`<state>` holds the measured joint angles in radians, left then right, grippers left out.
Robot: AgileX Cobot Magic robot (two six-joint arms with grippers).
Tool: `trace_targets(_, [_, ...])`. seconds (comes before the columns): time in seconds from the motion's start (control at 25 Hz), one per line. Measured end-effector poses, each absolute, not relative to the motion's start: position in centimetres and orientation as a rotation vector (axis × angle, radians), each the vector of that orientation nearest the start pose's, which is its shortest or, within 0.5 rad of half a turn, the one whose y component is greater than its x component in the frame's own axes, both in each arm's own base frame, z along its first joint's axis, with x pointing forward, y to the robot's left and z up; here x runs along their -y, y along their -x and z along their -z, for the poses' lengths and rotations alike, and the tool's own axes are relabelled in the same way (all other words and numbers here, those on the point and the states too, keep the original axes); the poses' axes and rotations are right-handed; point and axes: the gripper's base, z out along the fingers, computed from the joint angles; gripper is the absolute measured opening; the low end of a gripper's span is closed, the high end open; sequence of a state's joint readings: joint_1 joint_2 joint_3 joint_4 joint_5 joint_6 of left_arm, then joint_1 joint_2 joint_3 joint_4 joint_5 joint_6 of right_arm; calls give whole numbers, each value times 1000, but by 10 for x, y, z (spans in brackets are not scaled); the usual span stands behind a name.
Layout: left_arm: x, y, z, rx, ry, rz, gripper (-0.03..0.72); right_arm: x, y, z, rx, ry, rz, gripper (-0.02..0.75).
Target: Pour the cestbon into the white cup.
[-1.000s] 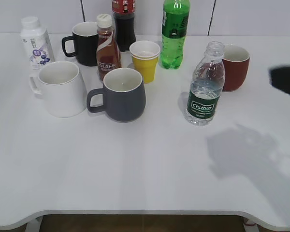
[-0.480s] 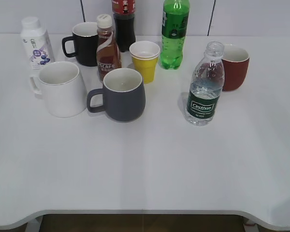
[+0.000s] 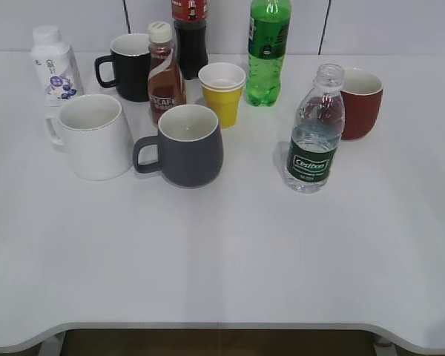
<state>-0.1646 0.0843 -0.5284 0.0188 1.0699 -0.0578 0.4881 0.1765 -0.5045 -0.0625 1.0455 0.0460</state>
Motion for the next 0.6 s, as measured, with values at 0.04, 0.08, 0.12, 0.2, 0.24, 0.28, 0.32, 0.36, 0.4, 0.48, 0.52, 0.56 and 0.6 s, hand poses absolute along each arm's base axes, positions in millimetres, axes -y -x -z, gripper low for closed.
trace_targets(0.04, [-1, -5, -285, -2108, -112, 110, 585, -6, -22, -278, -2154, 487, -222, 577])
trace_targets(0.08, [-1, -5, -285, -2107, -112, 110, 580, -6, -22, -278, -2154, 487, -222, 576])
trace_targets(0.12, [-1, -5, -285, -2108, -112, 110, 574, -6, -22, -278, -2152, 487, -223, 576])
trace_targets(0.2, [-1, -5, -285, -2108, -112, 110, 559, -6, -23, -278, -2151, 487, -223, 576])
trace_targets(0.24, [-1, -5, -285, -2108, -112, 110, 551, -6, -23, -279, -2152, 477, -219, 576])
trace_targets(0.28, [-1, -5, -285, -2108, -111, 109, 544, -6, -23, -279, -2153, 460, -211, 576])
trace_targets(0.32, [-1, -5, -284, -2109, -107, 107, 539, -5, -23, -279, -2159, 429, -195, 576])
trace_targets(0.36, [-1, -5, -284, -2109, -102, 104, 533, -4, -23, -279, -2164, 386, -173, 576])
trace_targets(0.4, [-1, -5, -284, -2109, -91, 98, 530, -3, -22, -279, -2165, 343, -154, 576])
trace_targets(0.48, [-1, -5, -284, -2111, -57, 79, 527, 0, -19, -279, -2152, 226, -98, 576])
trace_targets(0.52, [-1, -5, -284, -2108, -39, 69, 526, 2, -16, -280, -2139, 171, -72, 576])
trace_targets(0.56, [-1, -4, -284, -2101, -22, 60, 526, 3, -13, -280, -2120, 134, -54, 576])
trace_targets(0.6, [-1, -2, -284, -2088, -5, 51, 526, 4, -9, -280, -2102, 102, -39, 576])
